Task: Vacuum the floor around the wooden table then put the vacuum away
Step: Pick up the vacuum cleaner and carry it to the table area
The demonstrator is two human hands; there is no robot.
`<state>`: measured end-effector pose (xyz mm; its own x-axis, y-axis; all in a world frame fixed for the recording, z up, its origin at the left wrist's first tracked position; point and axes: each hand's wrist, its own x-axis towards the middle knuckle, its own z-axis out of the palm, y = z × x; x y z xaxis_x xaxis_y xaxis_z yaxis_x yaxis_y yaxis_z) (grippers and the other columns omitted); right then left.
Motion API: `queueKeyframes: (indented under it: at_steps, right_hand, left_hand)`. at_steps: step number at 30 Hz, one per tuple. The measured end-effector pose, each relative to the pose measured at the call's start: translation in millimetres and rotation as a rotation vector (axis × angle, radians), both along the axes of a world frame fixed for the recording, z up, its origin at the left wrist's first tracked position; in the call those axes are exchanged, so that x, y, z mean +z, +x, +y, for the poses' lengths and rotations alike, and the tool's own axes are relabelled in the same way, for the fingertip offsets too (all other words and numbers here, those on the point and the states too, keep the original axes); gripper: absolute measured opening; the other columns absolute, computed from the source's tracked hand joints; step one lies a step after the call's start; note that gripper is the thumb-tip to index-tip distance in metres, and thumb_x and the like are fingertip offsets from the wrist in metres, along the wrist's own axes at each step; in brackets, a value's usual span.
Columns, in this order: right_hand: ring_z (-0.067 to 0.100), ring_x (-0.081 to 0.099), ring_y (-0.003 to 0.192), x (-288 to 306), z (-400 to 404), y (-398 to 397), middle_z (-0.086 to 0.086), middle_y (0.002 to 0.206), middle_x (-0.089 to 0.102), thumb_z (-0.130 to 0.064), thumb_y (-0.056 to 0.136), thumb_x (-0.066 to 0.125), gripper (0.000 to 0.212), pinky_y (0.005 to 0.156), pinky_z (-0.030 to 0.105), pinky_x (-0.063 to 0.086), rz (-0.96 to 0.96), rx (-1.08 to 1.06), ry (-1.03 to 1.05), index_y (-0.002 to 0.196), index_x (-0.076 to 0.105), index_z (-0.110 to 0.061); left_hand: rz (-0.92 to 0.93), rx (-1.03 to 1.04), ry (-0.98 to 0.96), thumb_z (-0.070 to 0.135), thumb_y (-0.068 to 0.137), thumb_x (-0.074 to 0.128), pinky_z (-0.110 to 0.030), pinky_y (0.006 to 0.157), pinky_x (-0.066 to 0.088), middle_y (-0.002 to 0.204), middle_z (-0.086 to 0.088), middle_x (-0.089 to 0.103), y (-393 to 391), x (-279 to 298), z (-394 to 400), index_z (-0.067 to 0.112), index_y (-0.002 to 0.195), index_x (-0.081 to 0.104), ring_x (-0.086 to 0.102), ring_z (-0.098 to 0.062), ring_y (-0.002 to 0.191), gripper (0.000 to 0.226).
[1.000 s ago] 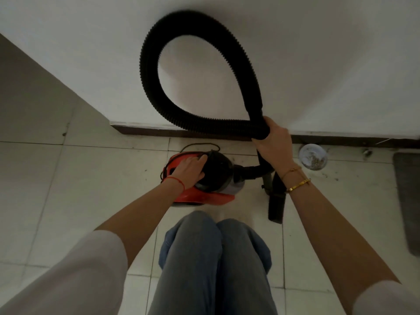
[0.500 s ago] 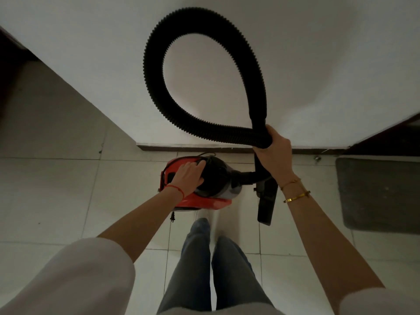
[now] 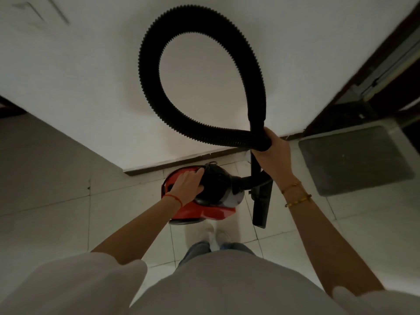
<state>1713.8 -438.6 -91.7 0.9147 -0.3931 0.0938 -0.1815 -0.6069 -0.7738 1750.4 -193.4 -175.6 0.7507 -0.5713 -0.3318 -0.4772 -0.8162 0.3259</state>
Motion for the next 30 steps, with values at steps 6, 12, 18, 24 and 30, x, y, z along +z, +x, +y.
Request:
queueKeyframes:
  at_steps: [6,12,18,24,30]
  right_hand:
    - [0.013,0.065,0.081,6.1,-1.9,-62.4,-0.002,0.09,0.07,-0.021,0.081,0.07,0.043,0.073,0.021,0.048,-0.002,-0.197,-0.046,0.122,0.059,-0.019]
    - [0.011,0.063,0.073,11.0,7.5,-130.9,-0.013,0.078,0.064,-0.024,0.08,0.069,0.037,0.071,0.034,0.055,-0.017,-0.438,-0.052,0.116,0.061,-0.025]
    - [0.014,0.063,0.07,15.7,21.8,-211.9,-0.008,0.075,0.064,-0.02,0.077,0.072,0.04,0.066,0.028,0.05,-0.046,-0.72,-0.065,0.116,0.063,-0.019]
    - [0.022,0.068,0.078,18.3,40.1,-298.3,0.001,0.085,0.072,-0.018,0.076,0.073,0.048,0.07,0.036,0.056,-0.063,-1.007,-0.078,0.123,0.061,-0.018]
    - [0.025,0.07,0.08,18.8,63.5,-392.5,0.006,0.09,0.073,-0.018,0.076,0.073,0.049,0.074,0.041,0.057,-0.066,-1.278,-0.106,0.124,0.06,-0.019]
  left_hand:
    - [-0.019,-0.209,-0.018,0.023,0.092,0.053,-0.033,0.082,0.048,0.103,-0.007,0.061,-9.4,10.8,-13.1,0.012,0.128,0.042,0.058,-0.023,0.092,0.039]
    - [-0.054,-0.467,0.009,0.023,0.091,0.053,-0.038,0.081,0.048,0.102,-0.01,0.061,-21.1,13.1,-36.0,0.01,0.126,0.042,0.059,-0.026,0.09,0.039]
    - [-0.056,-0.739,0.008,0.024,0.091,0.053,-0.042,0.087,0.048,0.112,-0.011,0.061,-45.8,13.3,-71.0,0.009,0.134,0.04,0.059,-0.029,0.1,0.047]
    - [-0.036,-1.024,-0.042,0.025,0.09,0.057,-0.044,0.089,0.048,0.114,-0.01,0.062,-97.4,20.1,-115.8,0.011,0.133,0.041,0.058,-0.029,0.104,0.048]
    - [-0.076,-1.299,-0.02,0.024,0.091,0.057,-0.043,0.086,0.048,0.113,-0.012,0.062,-179.5,30.2,-161.9,0.009,0.136,0.039,0.059,-0.031,0.103,0.051]
